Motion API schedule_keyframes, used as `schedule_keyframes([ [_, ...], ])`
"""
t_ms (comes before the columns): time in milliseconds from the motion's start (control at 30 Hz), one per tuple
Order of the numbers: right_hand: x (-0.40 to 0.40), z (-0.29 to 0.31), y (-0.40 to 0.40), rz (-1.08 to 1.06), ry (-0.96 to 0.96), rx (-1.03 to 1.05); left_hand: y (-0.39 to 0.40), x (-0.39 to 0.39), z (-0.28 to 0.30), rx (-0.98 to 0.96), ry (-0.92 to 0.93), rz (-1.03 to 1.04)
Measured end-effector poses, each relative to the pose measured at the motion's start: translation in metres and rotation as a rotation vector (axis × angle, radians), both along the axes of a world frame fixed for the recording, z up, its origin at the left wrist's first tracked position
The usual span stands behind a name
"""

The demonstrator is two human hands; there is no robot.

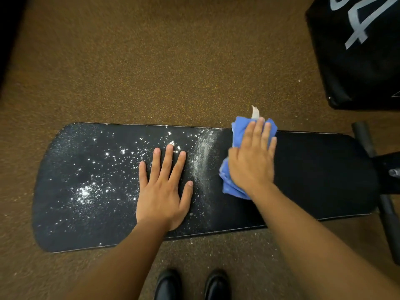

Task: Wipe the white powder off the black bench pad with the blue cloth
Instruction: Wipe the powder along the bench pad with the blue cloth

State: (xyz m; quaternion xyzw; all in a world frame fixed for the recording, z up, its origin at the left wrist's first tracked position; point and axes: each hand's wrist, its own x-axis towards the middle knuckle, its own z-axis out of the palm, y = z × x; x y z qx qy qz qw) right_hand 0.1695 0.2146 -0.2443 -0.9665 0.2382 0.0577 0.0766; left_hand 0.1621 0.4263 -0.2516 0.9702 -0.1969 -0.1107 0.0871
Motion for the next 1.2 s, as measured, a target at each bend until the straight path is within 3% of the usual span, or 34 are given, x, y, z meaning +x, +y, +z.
schedule_keyframes([
  [67, 0.008, 0.000, 0.029, 0.061, -0.025, 0.002, 0.001, 0.000, -0.001, -0.001, -0.003, -0.001],
  [167, -0.046, 0.001, 0.057, 0.442, -0.019, 0.005, 0.002, 0.000, -0.001, 0.002, 0.004, -0.004],
  [233, -0.092, 0.003, 0.043, 0.570, -0.006, -0.001, 0.002, 0.000, -0.001, -0.001, 0.005, -0.004],
  [333, -0.100, 0.000, -0.009, 0.471, 0.009, -0.043, 0.000, 0.000, 0.001, 0.005, 0.006, -0.005],
  [500, 0.004, 0.000, 0.004, 0.095, 0.014, -0.022, 0.000, 0.000, 0.002, 0.011, 0.008, -0.002],
  [633, -0.026, 0.001, 0.055, 0.386, 0.014, -0.017, 0.000, 0.000, 0.001, -0.006, 0.014, -0.005],
  [733, -0.088, 0.004, 0.037, 0.550, 0.017, -0.008, 0.001, 0.001, 0.001, -0.016, 0.015, -0.005],
  [867, -0.062, 0.002, -0.008, 0.331, 0.034, -0.048, 0.000, 0.000, 0.002, -0.003, 0.010, -0.005],
  [1000, 0.013, 0.001, 0.021, 0.131, 0.047, 0.010, 0.000, 0.000, 0.001, 0.007, 0.009, 0.001],
  [1067, 0.010, 0.001, 0.044, 0.224, 0.011, 0.013, 0.000, 0.001, 0.000, 0.011, 0.013, -0.002],
  [1200, -0.073, 0.004, 0.049, 0.497, 0.024, 0.028, 0.001, 0.001, 0.002, -0.006, 0.018, -0.009],
])
